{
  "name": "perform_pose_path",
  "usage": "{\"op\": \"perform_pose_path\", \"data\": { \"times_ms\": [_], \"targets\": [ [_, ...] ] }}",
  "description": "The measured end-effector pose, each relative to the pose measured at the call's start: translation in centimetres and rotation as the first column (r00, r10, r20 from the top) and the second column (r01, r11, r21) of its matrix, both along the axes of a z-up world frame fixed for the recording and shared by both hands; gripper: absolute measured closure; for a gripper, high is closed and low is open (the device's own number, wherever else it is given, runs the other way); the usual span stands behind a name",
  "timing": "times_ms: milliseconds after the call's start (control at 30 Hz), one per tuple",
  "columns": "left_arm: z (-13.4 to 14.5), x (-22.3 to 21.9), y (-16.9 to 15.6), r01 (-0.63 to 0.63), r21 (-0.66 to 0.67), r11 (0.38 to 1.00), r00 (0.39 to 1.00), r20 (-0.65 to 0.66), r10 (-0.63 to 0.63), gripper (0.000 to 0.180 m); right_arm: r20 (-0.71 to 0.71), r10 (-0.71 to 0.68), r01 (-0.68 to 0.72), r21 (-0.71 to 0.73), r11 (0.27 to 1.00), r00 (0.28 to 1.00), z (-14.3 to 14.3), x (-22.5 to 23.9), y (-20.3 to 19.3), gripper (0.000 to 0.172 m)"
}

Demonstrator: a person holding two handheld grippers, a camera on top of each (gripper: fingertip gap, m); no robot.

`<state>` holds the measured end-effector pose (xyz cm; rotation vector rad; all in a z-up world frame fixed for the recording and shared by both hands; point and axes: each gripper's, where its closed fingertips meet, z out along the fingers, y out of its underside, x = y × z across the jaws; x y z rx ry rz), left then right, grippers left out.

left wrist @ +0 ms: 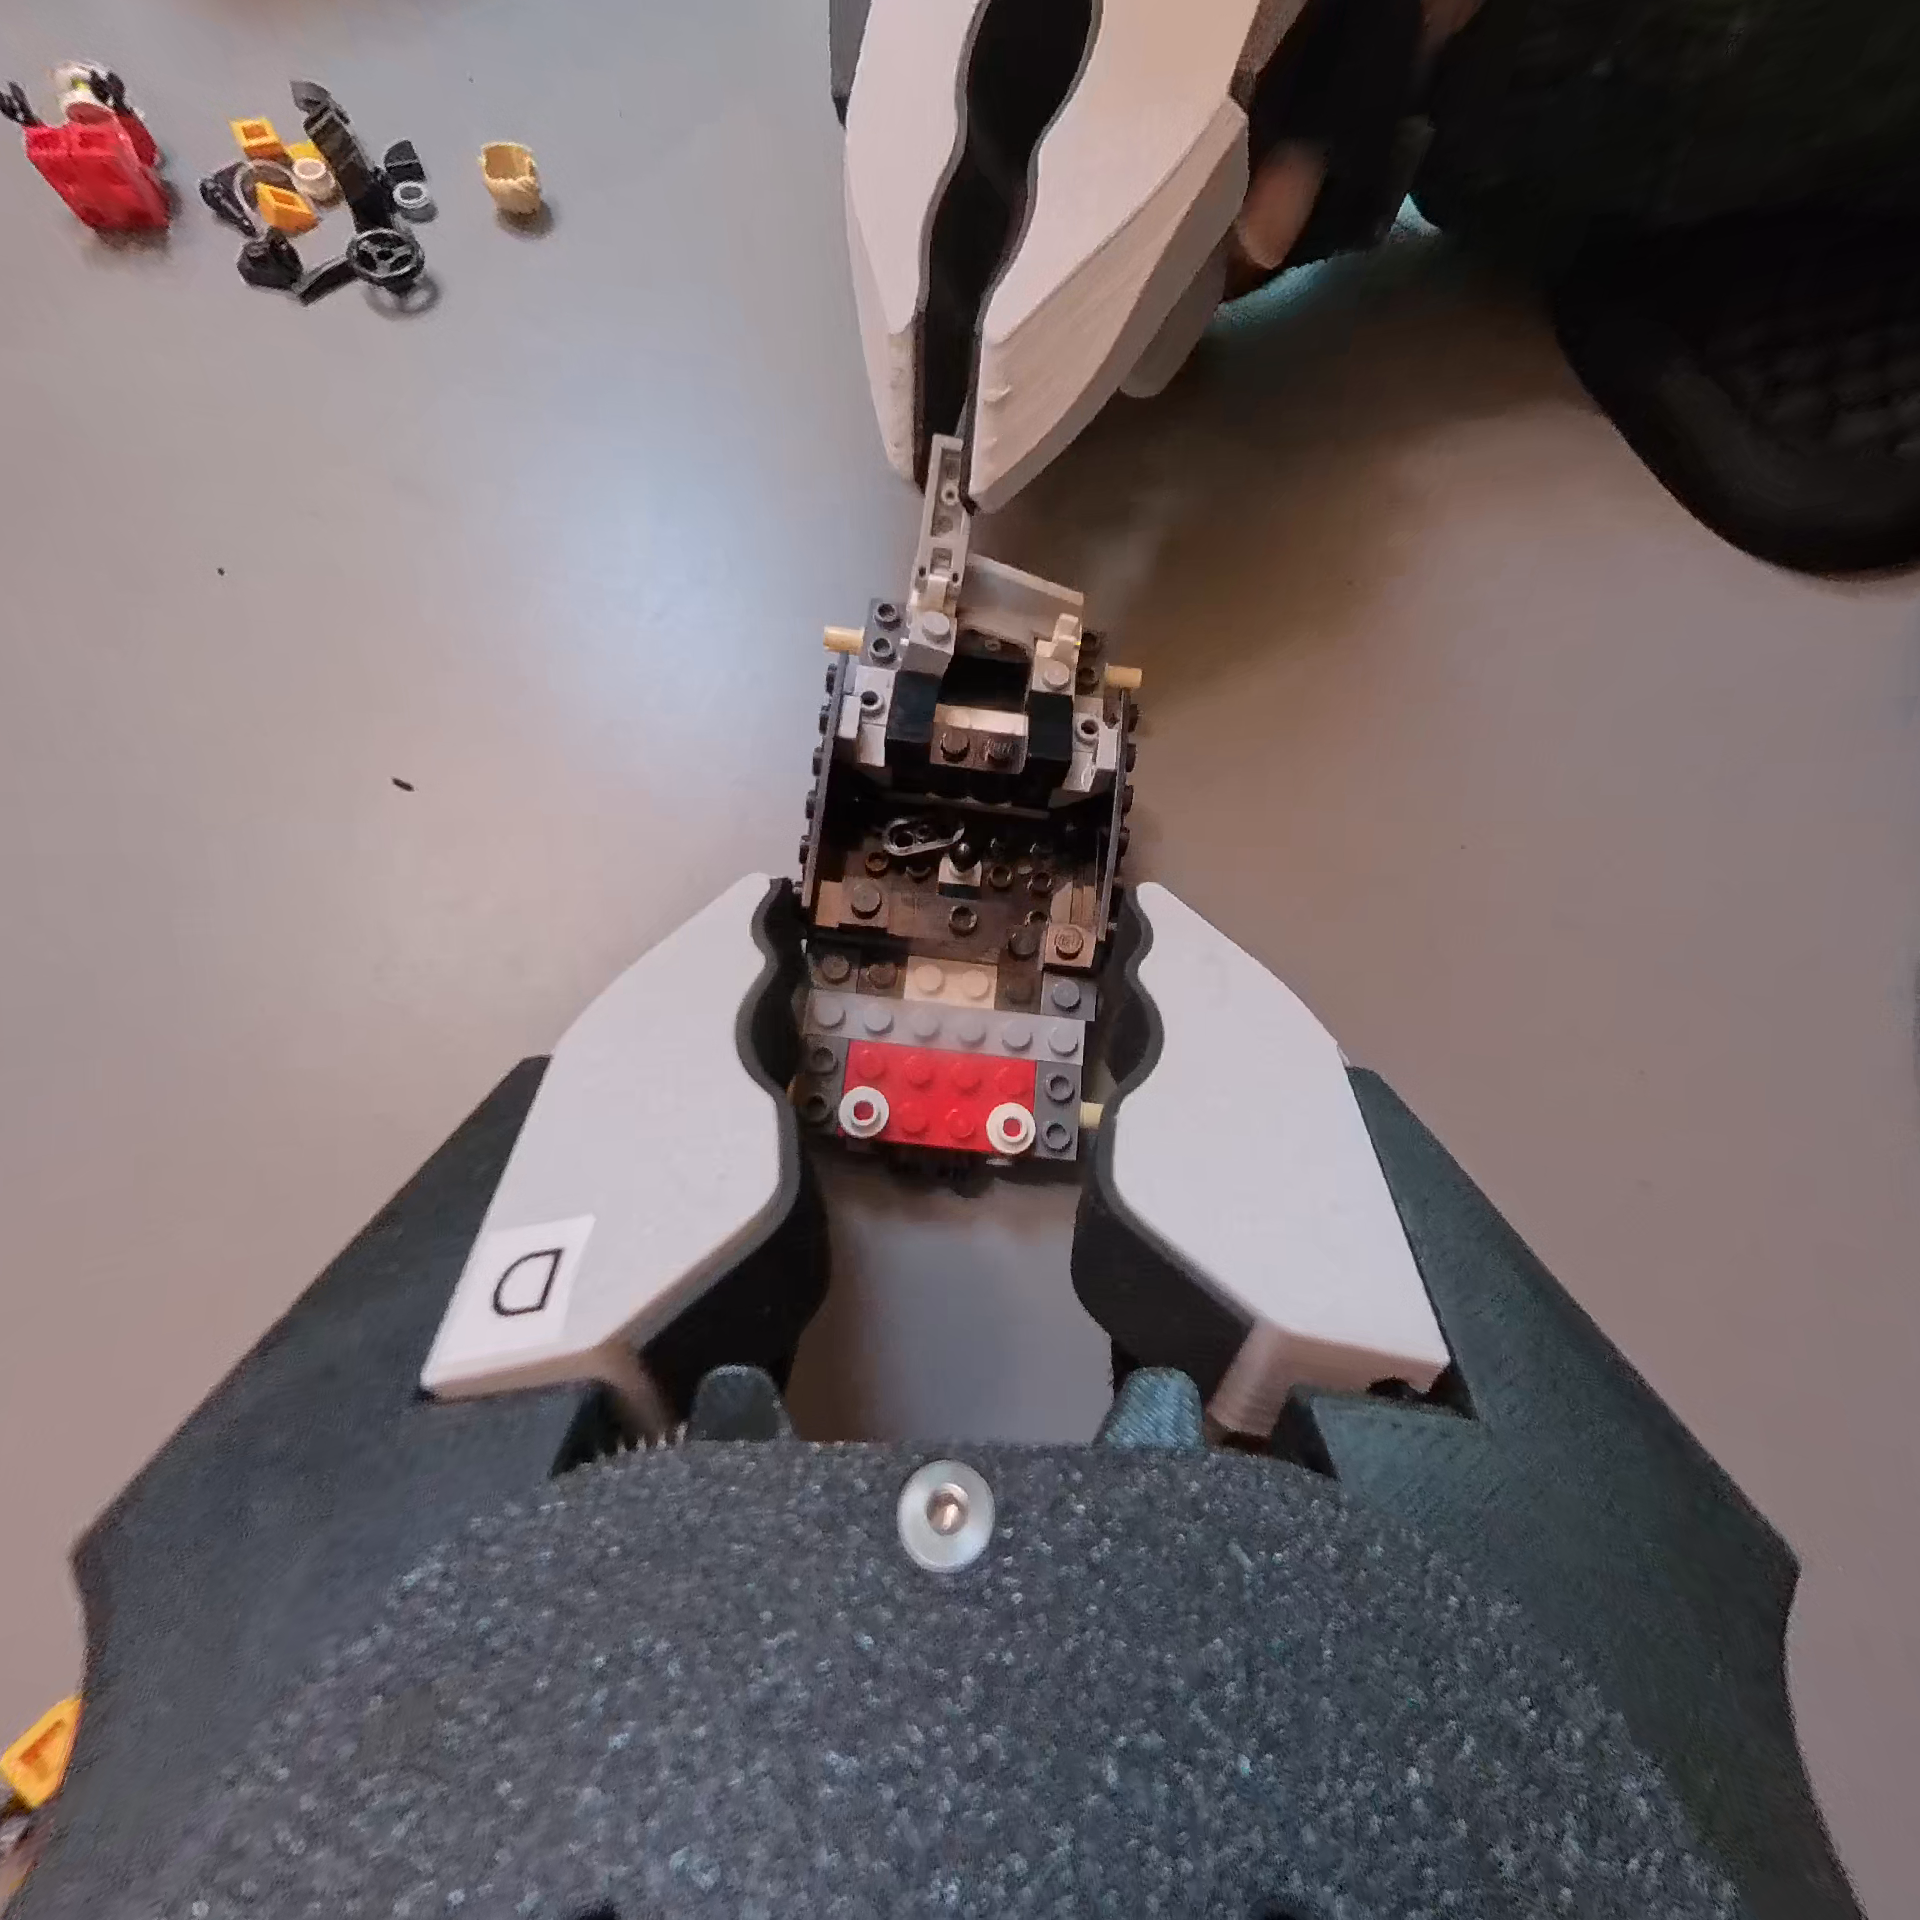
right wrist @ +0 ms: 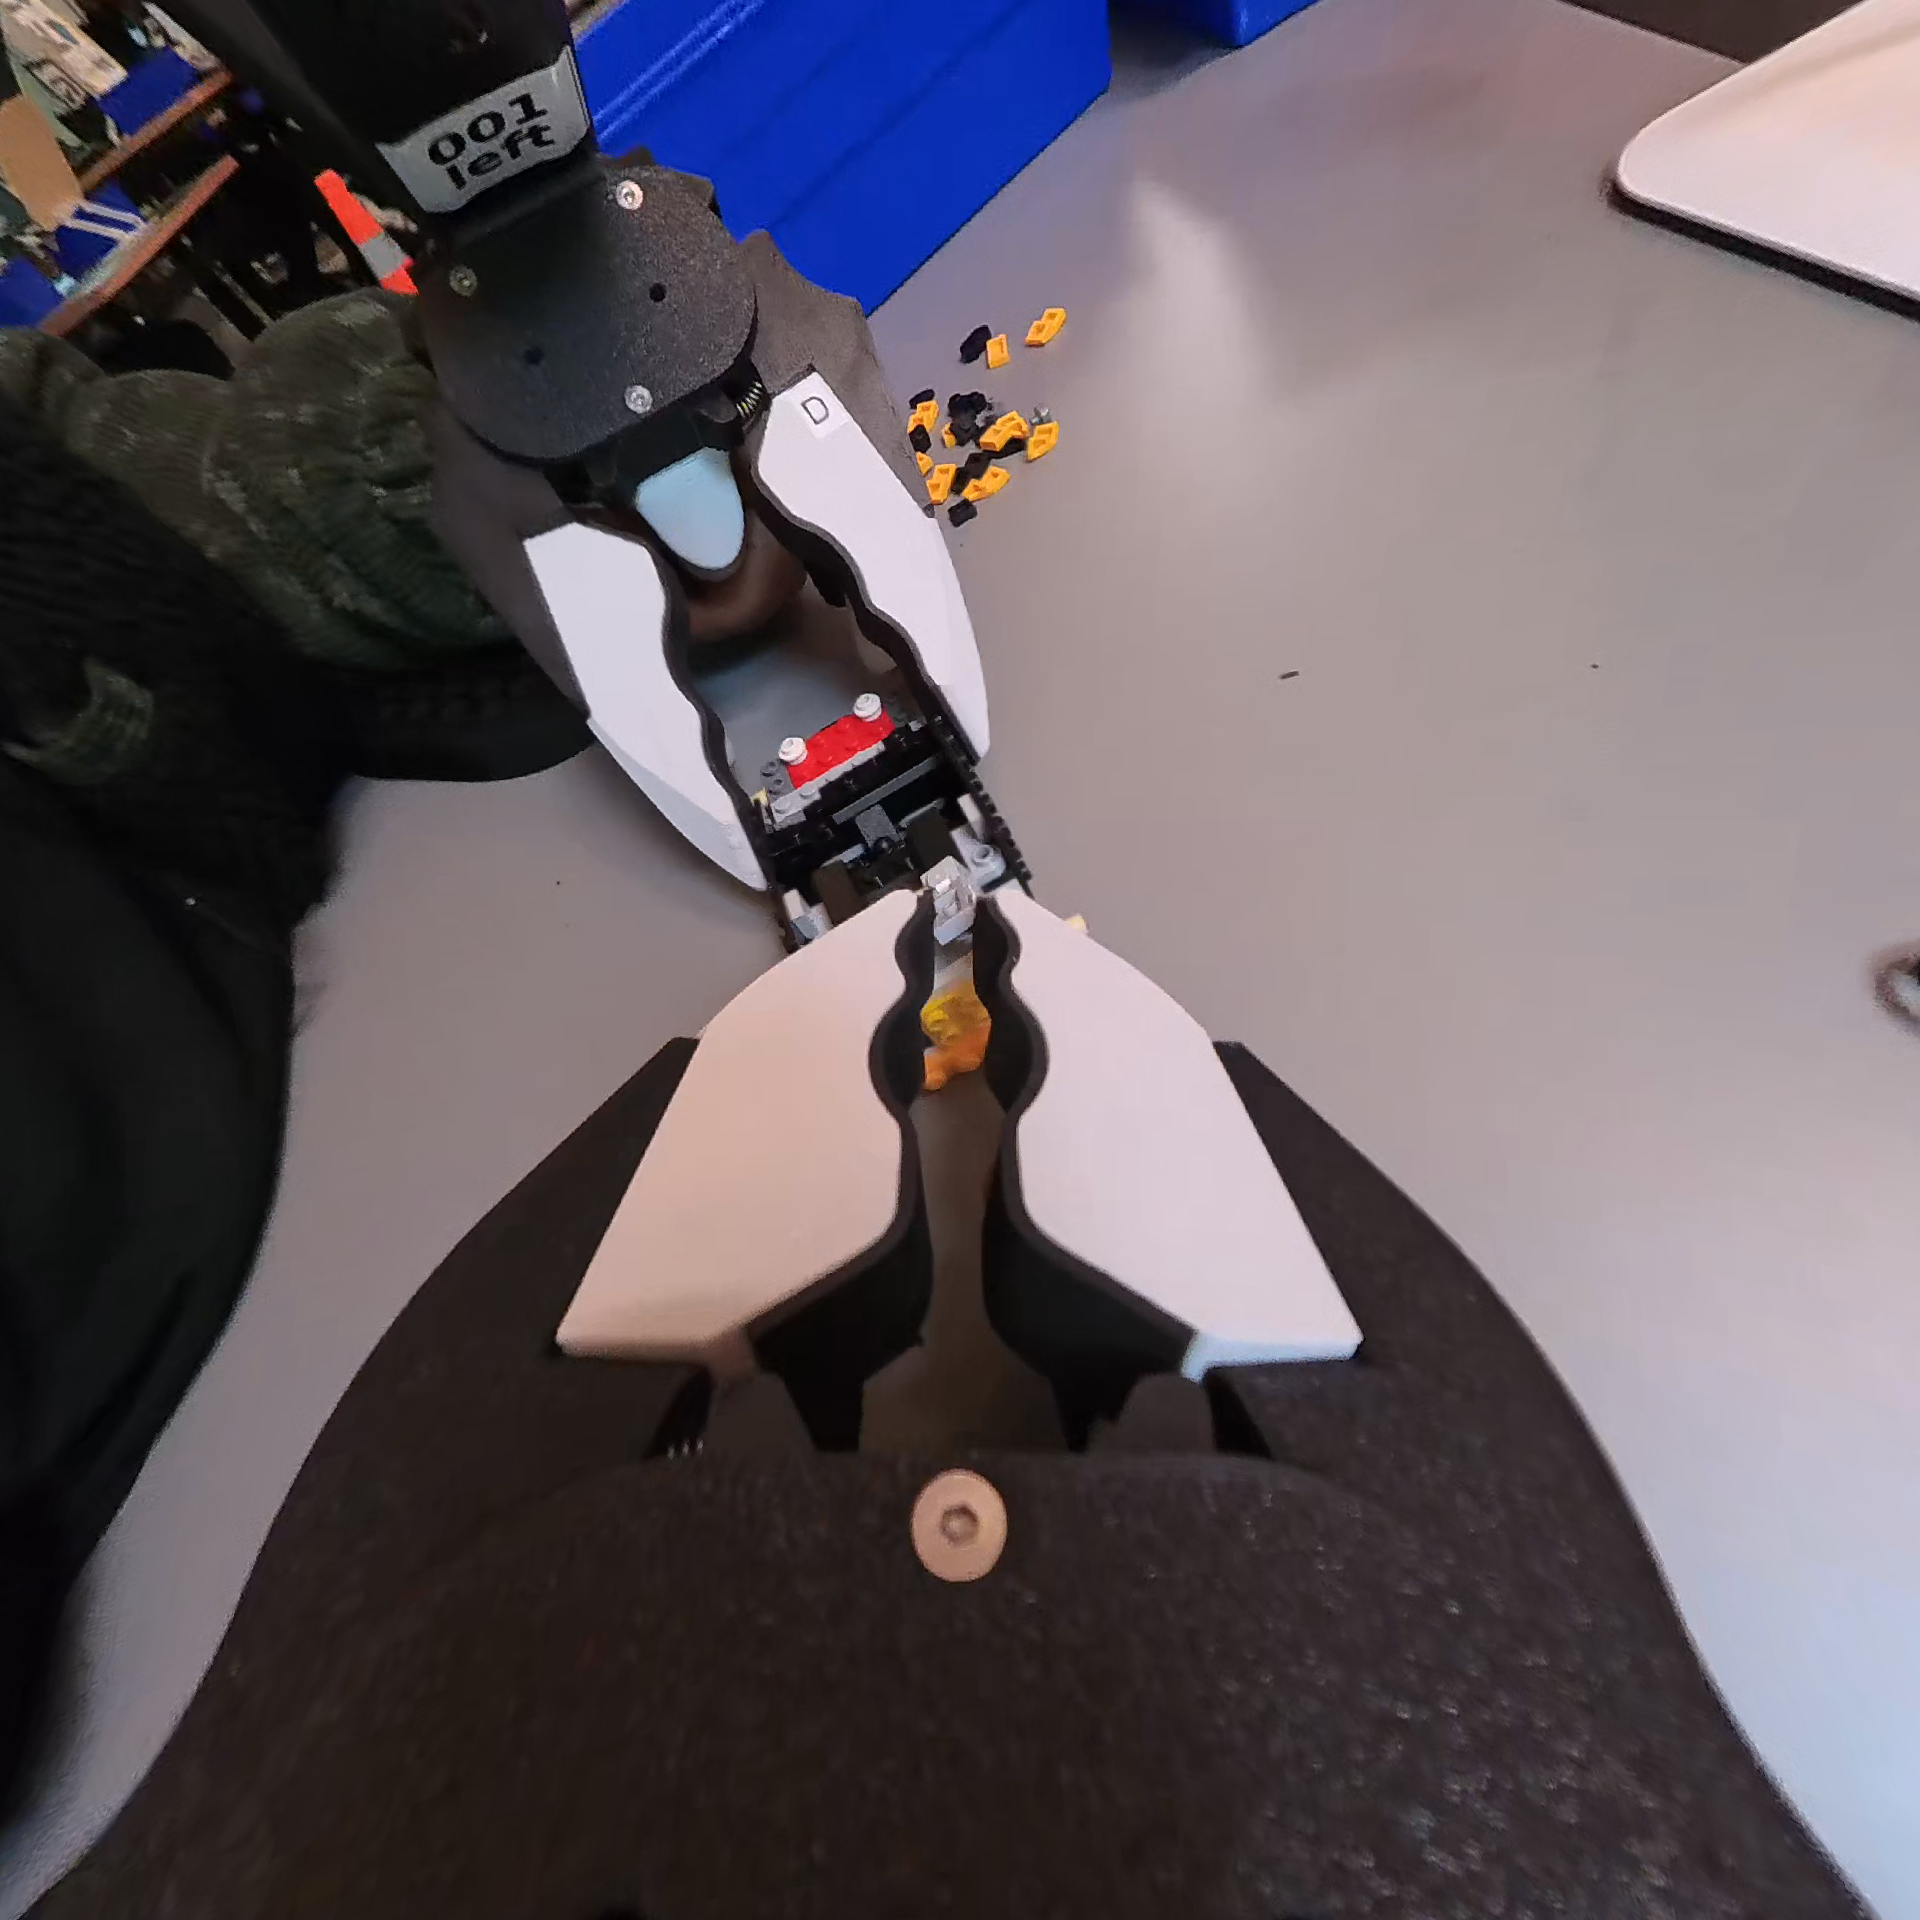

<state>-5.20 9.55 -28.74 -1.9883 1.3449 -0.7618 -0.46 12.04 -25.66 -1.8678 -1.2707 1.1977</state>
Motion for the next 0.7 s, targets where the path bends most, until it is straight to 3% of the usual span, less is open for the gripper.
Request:
{"op": "perform_pose_path", "data": {
  "times_ms": [167, 333, 700],
  "targets": [
    [0.1, -1.0, 0.5, -0.035, -0.013, 0.999, 0.999, 0.011, 0.035, 0.124, -0.016, -0.115, 0.115, -0.011, 0.993, 0.993, 0.3, 2.5, 2.1, 0.167],
    [0.0, -0.6, 0.6, -0.019, 0.015, 1.0, 1.0, -0.019, 0.019, 0.123, -0.098, -0.083, 0.084, -0.003, 0.996, 0.992, 2.4, 1.2, 1.2, 0.167],
    [1.5, -0.5, 1.0, -0.033, 0.054, 0.998, 0.997, 0.072, 0.029, 0.117, -0.061, -0.176, 0.168, -0.117, 0.979, 0.983, 1.9, 0.1, 1.7, 0.167]
  ]
}}
